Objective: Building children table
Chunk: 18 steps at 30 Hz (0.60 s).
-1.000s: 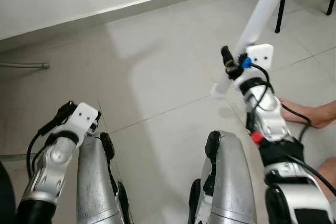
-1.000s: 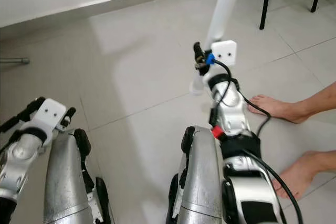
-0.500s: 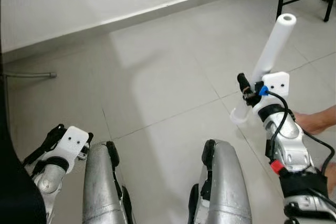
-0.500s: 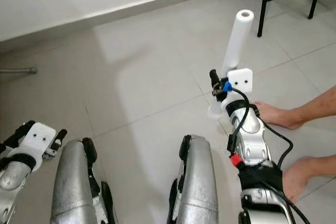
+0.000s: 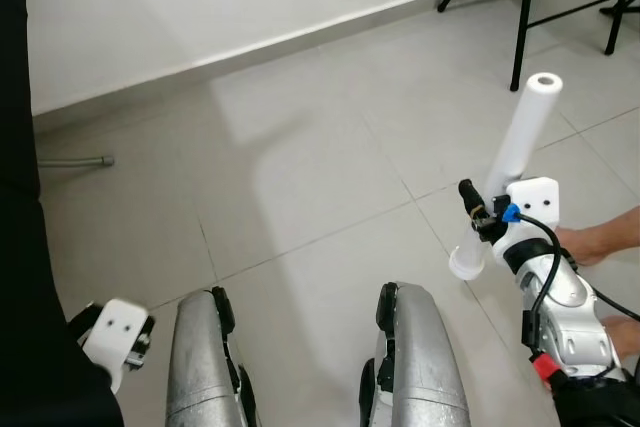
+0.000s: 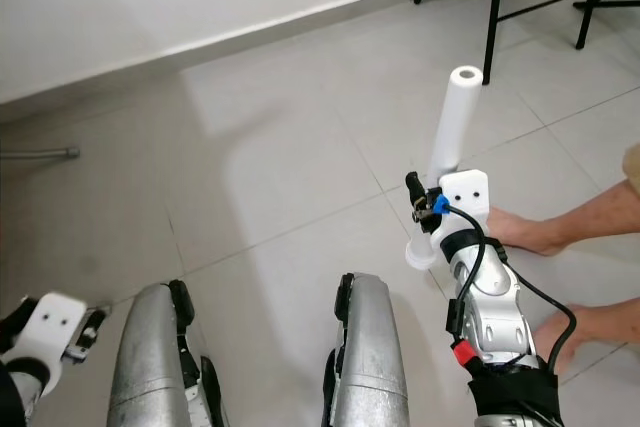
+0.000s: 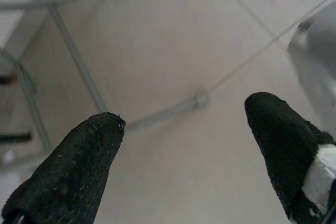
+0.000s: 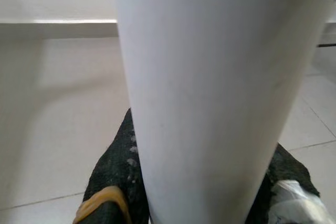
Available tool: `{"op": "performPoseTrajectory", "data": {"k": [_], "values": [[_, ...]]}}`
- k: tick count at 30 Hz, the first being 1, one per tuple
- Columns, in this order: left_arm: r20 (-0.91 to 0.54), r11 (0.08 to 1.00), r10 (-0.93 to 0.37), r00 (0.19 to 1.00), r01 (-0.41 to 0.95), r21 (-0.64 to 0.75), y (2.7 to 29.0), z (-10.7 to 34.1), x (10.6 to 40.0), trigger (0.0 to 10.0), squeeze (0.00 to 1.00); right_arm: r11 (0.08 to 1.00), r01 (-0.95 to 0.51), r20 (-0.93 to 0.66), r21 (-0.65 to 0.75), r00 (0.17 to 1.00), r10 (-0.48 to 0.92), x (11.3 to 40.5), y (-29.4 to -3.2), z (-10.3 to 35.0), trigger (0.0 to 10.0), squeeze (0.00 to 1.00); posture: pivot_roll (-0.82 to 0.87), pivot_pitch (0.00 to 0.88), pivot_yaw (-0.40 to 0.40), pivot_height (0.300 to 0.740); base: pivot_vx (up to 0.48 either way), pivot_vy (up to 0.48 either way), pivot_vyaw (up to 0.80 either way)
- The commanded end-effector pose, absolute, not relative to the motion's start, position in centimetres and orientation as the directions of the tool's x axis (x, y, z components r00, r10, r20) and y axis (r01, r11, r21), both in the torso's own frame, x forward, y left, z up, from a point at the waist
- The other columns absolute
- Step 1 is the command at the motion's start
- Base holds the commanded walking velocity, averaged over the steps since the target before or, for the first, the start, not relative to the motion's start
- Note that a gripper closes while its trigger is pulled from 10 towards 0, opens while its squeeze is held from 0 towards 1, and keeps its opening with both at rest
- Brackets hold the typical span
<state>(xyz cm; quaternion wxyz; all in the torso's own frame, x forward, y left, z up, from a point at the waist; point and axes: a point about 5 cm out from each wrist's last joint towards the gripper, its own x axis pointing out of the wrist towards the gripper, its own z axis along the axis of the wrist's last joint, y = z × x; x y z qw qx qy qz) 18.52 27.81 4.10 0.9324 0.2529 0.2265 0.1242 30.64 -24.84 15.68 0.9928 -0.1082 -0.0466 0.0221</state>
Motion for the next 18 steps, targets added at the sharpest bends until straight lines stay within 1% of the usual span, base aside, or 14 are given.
{"op": "performPoseTrajectory", "data": {"k": [1, 5, 7, 13, 14, 15, 16, 18], "values": [[-0.451, 0.844, 0.364, 0.815, -0.084, 0.529, 28.0, 2.3, 16.4, 10.0, 0.00, 0.975, -0.018, 0.060, -0.220, 0.998, 0.032, 30.1, -25.6, 15.1, 10.0, 0.00, 0.10, 0.254, -0.029, 0.590, 0.000, 0.000, 0.00], [-0.488, 0.843, 0.349, 0.800, -0.040, 0.537, 27.7, 1.4, 15.6, 10.0, 0.00, 0.976, -0.014, 0.052, -0.219, 0.998, 0.026, 30.3, -25.7, 14.9, 10.0, 0.00, 0.10, 0.231, -0.031, 0.600, 0.000, 0.000, 0.00], [-0.520, 0.840, 0.355, 0.777, -0.021, 0.542, 27.7, 0.5, 14.7, 10.0, 0.00, 0.976, -0.010, 0.047, -0.217, 0.999, 0.021, 30.4, -25.7, 14.7, 10.0, 0.00, 0.10, 0.210, -0.029, 0.610, 0.000, 0.000, 0.00], [-0.552, 0.835, 0.378, 0.744, -0.017, 0.550, 27.6, -0.5, 13.5, 10.0, 0.00, 0.977, -0.013, 0.031, -0.213, 0.999, 0.020, 30.4, -25.7, 14.3, 10.0, 0.00, 0.10, 0.181, -0.030, 0.625, 0.000, 0.000, 0.00], [-0.567, 0.835, 0.393, 0.724, -0.022, 0.550, 27.5, -0.8, 13.1, 10.0, 0.00, 0.977, -0.014, 0.023, -0.212, 1.000, 0.019, 30.4, -25.7, 14.2, 10.0, 0.00, 0.10, 0.173, -0.030, 0.630, 0.000, 0.000, 0.00], [-0.599, 0.838, 0.428, 0.677, -0.050, 0.543, 27.6, -1.3, 12.3, 10.0, 0.00, 0.977, -0.011, 0.016, -0.212, 1.000, 0.014, 30.3, -25.8, 13.9, 10.0, 0.00, 0.10, 0.159, -0.032, 0.635, 0.000, 0.000, 0.00], [-0.599, 0.838, 0.428, 0.677, -0.050, 0.543, 27.6, -1.3, 12.3, 10.0, 0.00, 0.977, -0.011, 0.016, -0.212, 1.000, 0.014, 30.3, -25.8, 13.9, 10.0, 0.00, 0.10, 0.159, -0.032, 0.635, 0.000, 0.000, 0.00], [-0.642, 0.839, 0.472, 0.604, -0.083, 0.538, 27.8, -2.1, 11.0, 10.0, 0.00, 0.977, -0.008, 0.007, -0.213, 1.000, 0.010, 30.3, -25.9, 13.6, 10.0, 0.00, 0.10, 0.146, -0.032, 0.645, 0.000, 0.000, 0.00]]}}
